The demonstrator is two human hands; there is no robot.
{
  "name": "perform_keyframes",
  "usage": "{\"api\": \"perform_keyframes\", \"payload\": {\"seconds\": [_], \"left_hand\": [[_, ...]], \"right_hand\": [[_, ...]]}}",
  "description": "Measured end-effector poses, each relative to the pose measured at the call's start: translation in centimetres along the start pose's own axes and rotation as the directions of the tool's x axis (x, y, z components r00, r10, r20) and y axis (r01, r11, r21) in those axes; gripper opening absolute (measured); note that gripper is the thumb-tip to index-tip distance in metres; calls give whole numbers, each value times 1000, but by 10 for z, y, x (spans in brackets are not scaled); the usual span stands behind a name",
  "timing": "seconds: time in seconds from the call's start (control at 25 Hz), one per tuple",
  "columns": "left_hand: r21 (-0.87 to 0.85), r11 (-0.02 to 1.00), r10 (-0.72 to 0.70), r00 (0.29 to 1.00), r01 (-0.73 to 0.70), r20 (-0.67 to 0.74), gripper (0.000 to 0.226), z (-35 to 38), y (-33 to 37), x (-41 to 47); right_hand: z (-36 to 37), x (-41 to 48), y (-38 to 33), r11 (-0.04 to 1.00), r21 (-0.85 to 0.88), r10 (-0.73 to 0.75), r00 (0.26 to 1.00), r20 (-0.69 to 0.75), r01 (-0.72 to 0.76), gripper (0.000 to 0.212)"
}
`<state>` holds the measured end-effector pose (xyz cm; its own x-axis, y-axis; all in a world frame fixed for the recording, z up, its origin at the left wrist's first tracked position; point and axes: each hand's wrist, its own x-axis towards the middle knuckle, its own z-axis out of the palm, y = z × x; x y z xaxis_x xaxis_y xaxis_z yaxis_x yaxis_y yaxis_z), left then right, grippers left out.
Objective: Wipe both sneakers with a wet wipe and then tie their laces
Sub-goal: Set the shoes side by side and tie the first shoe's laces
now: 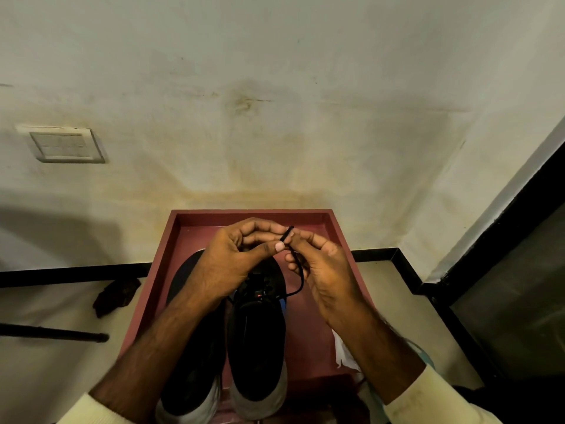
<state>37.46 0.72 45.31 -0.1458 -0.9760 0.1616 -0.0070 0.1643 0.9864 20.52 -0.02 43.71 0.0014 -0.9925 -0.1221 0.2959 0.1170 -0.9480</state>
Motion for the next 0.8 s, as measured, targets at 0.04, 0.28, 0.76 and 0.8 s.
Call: {"api": "perform_keyframes", "payload": {"seconds": [0.04,0.28,0.76,0.8], "left_hand": [[1,1000,0,1000,0,-8,25,0,-1,0],[-3,1000,-4,999,4,-36,26,-3,-4,1],[11,1000,21,999,-21,-27,24,-13,-4,6],[27,999,39,998,-38,-41,23,-14,-4,6]], "right_hand": [[-1,1,1,1000,-6,2,1000,-1,-2,9],[-3,1,6,999,-48,13,999,46,-11,22],[-3,-1,4,994,-65,-74,978,193,88,16],[-3,-1,4,993,-69,-76,974,215,93,18]]}}
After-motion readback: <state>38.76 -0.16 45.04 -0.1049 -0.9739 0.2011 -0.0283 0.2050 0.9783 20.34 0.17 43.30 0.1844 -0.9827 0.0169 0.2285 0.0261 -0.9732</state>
